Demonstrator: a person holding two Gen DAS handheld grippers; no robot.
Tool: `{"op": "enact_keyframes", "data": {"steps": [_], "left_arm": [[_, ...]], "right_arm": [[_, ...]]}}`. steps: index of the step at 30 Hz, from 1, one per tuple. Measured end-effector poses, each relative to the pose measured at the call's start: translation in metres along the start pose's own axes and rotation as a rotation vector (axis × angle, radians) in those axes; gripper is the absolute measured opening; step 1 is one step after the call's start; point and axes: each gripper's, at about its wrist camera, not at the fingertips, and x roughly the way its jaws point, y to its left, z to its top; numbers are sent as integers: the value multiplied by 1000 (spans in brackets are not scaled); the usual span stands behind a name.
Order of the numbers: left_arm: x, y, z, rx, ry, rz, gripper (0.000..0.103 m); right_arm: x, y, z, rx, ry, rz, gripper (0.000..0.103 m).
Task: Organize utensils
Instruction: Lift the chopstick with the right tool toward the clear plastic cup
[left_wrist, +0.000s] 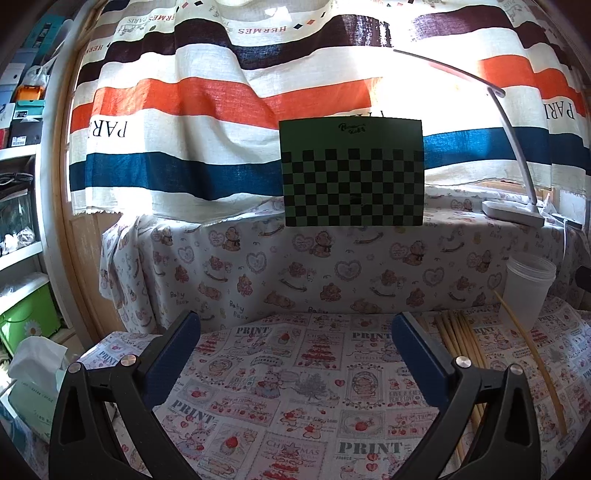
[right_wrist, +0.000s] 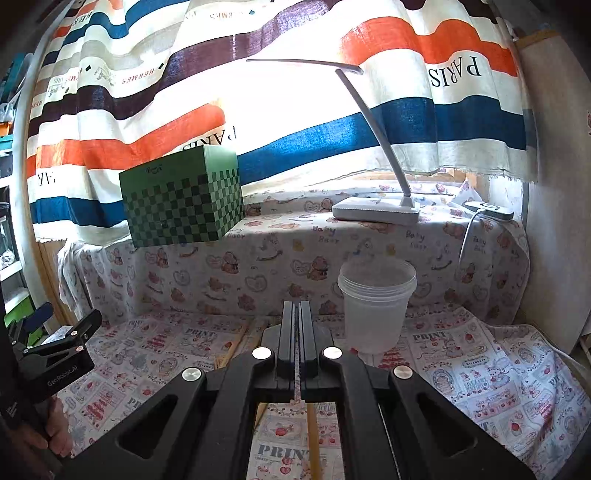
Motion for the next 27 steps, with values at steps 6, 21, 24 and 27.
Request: {"op": "enact_keyframes", "data": {"steps": [6, 21, 24, 27], "left_arm": [[4, -5, -2, 24, 10, 4, 102], [8, 3, -2, -14, 45, 11, 102], [7, 6, -2, -26, 35, 40, 102], [9, 10, 0, -41, 41, 41, 102]], "right_arm": [[43, -37, -9, 183, 251, 86, 2], [105, -48, -45, 96, 578, -23, 18], [106, -48, -47, 93, 582, -19, 18], [109, -49, -45, 87, 565, -25, 18]]}}
